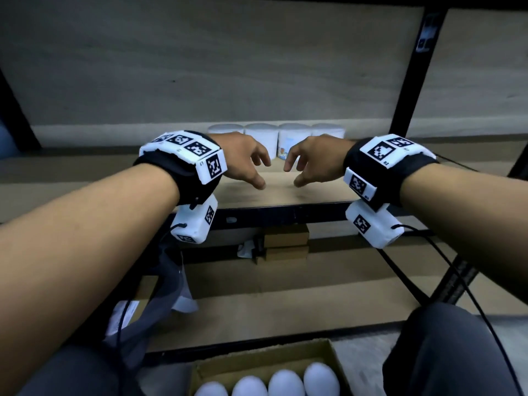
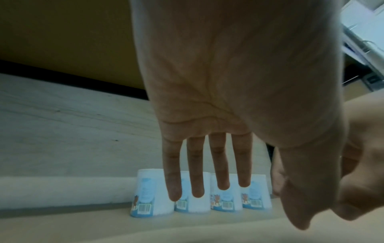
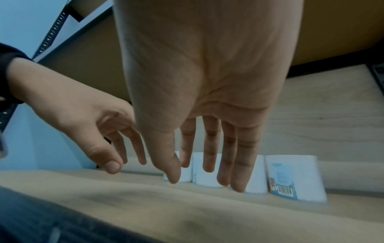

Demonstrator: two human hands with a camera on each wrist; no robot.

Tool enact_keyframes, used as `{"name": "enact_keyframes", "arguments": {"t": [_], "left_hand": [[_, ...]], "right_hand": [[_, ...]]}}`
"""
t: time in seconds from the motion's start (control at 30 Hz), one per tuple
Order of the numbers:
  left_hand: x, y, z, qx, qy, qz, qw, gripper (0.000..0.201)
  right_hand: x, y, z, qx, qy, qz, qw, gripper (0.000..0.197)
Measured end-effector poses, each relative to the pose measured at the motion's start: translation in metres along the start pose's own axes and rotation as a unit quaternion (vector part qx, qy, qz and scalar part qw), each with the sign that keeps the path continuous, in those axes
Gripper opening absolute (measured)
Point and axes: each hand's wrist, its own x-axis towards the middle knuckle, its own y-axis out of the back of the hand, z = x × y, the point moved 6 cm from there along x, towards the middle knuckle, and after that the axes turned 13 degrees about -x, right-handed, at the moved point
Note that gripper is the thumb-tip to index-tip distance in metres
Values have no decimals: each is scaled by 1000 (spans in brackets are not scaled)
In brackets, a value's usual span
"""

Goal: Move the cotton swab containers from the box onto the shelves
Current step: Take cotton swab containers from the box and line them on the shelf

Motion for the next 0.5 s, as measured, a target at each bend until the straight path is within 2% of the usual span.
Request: {"name": "enact_keyframes", "arguments": {"t": [0.5], "left_hand": [[-67, -59, 48, -28, -54, -37, 997, 61]], "right_hand": [[-87, -35, -15, -22, 19, -29, 999, 36]]}}
